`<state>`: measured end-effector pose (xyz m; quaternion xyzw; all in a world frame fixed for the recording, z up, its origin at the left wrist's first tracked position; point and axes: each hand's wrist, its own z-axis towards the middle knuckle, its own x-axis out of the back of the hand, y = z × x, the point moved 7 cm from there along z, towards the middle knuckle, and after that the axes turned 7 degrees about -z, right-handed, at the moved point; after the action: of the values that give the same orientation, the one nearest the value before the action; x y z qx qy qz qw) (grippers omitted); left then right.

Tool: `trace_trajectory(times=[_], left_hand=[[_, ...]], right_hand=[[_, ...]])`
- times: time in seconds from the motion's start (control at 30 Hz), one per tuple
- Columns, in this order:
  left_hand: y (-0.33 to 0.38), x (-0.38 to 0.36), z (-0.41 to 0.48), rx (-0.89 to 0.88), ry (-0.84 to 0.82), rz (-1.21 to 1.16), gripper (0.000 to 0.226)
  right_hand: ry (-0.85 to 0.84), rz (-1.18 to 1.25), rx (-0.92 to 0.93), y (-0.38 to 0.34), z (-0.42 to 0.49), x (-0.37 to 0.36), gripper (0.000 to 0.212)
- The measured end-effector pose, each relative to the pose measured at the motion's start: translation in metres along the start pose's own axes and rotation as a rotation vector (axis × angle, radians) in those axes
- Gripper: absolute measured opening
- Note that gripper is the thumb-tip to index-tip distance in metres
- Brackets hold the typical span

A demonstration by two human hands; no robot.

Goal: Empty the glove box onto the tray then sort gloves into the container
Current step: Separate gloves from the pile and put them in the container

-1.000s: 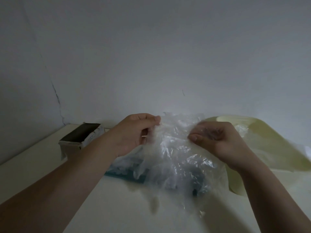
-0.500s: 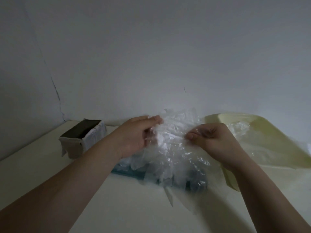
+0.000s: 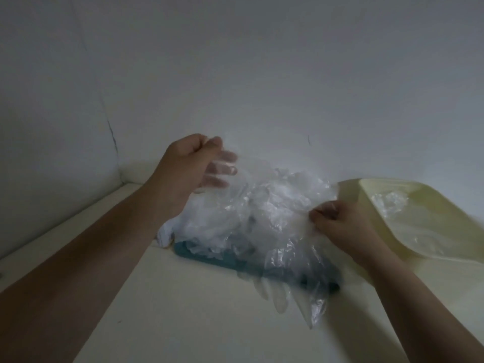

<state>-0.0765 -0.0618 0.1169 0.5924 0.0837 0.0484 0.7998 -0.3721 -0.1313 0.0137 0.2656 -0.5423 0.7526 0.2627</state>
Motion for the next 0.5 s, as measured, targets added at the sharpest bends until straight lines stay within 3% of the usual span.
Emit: trace_trajectory(times=[0.13, 0.3, 0.37, 0.47, 0.5], left_hand=[[0.033, -0.03, -0.025, -0.037, -0.226, 0.072, 0.025], [0.032, -0.047, -0.027, -0.116, -0.146, 0.249, 0.026], [0.023, -0.054, -0.023, -0.104, -0.107, 0.264, 0.025], [0.01, -0.084, -0.022, -0.058, -0.145, 0.269, 0.029], [0.007, -0.098, -0.022, -0.034, -0.166, 0.258, 0.033]], right_hand=[[0.133, -0.161, 0.091, -0.019, -0.003, 0.015, 0.024], [0.445, -0.208, 0.275, -0.063, -0.025, 0.069, 0.01], [0.378, -0.099, 0.225, -0.072, -0.026, 0.088, 0.016], [0.228, 0.336, 0.041, -0.054, -0.017, 0.115, 0.016], [0.225, 0.373, -0.005, -0.043, -0.014, 0.125, 0.016]])
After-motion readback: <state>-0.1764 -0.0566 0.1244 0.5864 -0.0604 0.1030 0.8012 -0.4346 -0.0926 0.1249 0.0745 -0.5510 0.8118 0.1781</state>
